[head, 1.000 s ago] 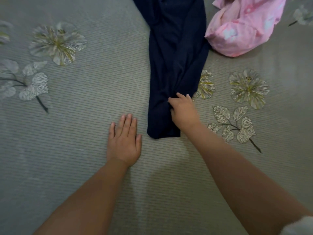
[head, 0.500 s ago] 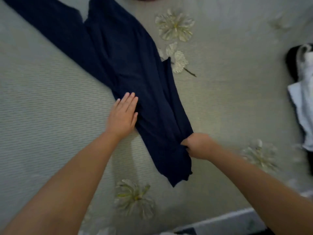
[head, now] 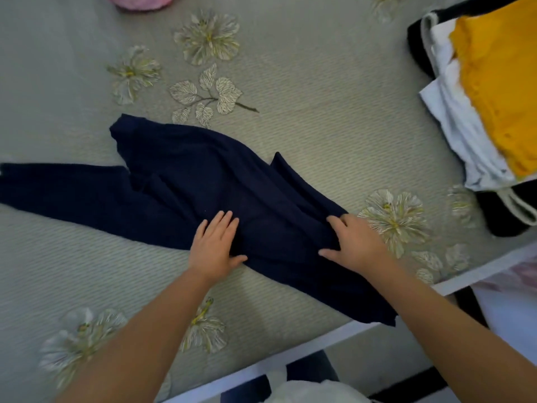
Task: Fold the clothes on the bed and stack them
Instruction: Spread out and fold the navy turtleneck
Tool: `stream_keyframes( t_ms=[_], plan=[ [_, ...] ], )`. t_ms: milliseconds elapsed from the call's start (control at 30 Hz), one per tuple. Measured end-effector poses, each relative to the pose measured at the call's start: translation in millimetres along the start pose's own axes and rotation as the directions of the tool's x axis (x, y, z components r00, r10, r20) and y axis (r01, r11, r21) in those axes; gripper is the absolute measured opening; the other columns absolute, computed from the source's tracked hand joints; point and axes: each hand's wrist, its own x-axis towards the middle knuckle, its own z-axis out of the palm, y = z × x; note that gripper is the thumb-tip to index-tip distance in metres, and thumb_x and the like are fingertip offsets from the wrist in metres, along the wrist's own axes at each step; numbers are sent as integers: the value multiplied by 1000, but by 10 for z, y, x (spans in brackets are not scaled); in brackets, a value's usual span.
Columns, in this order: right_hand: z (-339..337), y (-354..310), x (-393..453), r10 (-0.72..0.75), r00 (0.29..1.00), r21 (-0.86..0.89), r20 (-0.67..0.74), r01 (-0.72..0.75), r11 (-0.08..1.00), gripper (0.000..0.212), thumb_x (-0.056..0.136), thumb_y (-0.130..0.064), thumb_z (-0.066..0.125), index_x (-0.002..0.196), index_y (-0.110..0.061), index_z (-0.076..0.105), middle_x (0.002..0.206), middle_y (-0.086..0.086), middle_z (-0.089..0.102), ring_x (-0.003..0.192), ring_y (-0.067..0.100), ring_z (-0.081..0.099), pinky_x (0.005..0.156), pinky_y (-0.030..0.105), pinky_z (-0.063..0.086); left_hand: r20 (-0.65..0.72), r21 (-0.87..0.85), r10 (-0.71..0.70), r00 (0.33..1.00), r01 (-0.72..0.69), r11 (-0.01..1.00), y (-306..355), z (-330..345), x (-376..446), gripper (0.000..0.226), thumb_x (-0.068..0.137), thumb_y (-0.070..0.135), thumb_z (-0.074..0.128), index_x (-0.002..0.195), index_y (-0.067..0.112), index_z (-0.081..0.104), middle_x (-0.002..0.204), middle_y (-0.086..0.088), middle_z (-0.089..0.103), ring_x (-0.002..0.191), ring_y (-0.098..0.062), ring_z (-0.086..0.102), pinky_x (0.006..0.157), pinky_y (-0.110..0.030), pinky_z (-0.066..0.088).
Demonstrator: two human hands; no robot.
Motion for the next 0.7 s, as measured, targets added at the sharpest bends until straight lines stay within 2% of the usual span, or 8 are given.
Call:
stream_keyframes(
  t_ms=[67, 133, 267, 367, 467, 533, 633, 700],
  plan=[
    [120, 16, -10, -29, 998, -115, 60, 35, 993, 43, 91, -41, 48, 124, -13, 45, 124, 5, 47, 114, 24, 46, 85, 33, 42, -127, -44, 27, 992, -32, 999, -34, -43, -52, 53, 80, 15, 68, 129, 6, 50, 137, -15, 46, 128, -27, 43, 105, -41, 33],
    [134, 58, 3, -63, 998, -118, 17, 65, 991, 30, 94, -34, 44, 110, -10, 55, 114, 5, 56, 107, 23, 53, 82, 30, 41, -314, -134, 18, 949, -63, 989, -62, -87, -41, 30, 62, -8, 74, 91, -1, 70, 93, -20, 69, 86, -33, 67, 73, -43, 53],
    [-304, 263, 55, 122, 970, 507, -210, 1, 862, 19, 89, -16, 56, 92, 1, 64, 79, 8, 61, 82, 29, 58, 66, 31, 36, -293, -529, -300, 908, 107, 842, -8, -479, 42, 21, 91, 3, 47, 105, 2, 62, 94, -13, 66, 88, -29, 59, 74, -31, 41],
    [-729, 437, 125, 166, 974, 699, -153, -12, 715, 16, 90, -10, 55, 99, -1, 65, 82, 10, 61, 83, 25, 56, 70, 31, 38, -397, -622, -241, 886, -66, 780, 36, -885, 110, 17, 93, 11, 45, 104, 8, 59, 83, -1, 61, 74, -16, 55, 66, -22, 36],
    [-984, 622, 274, 229, 971, 633, -69, -135, 762, 18, 91, -8, 52, 100, 2, 64, 88, 12, 60, 86, 26, 55, 70, 30, 34, -375, -650, 4, 927, -266, 712, 170, -1170, 155, 14, 93, 14, 48, 100, 11, 60, 84, 5, 59, 75, -11, 54, 64, -13, 37],
    [-1003, 735, 338, 349, 936, 534, -55, -268, 802, 20, 90, -5, 49, 97, 9, 62, 93, 23, 62, 88, 34, 56, 69, 31, 33, -228, -596, 151, 962, -260, 760, 265, -1110, 189, 21, 93, 19, 49, 112, 13, 57, 101, 3, 61, 90, -12, 55, 78, -14, 39],
    [-913, 640, 294, 489, 865, 295, -113, -441, 848, 17, 84, -3, 51, 95, 9, 55, 104, 33, 57, 96, 42, 55, 73, 37, 39, 46, -322, 84, 995, -65, 945, 197, -739, 197, 53, 91, 34, 52, 138, 20, 33, 137, -2, 43, 124, -19, 40, 101, -33, 33],
    [-793, 432, 310, 413, 888, 146, -202, -390, 909, 32, 79, -3, 56, 108, 11, 49, 113, 34, 51, 105, 44, 50, 83, 43, 40, 77, -179, -27, 997, 40, 983, 36, -455, 94, 70, 89, 38, 54, 145, 21, 15, 150, 1, 22, 137, -18, 18, 109, -36, 20]
  ],
)
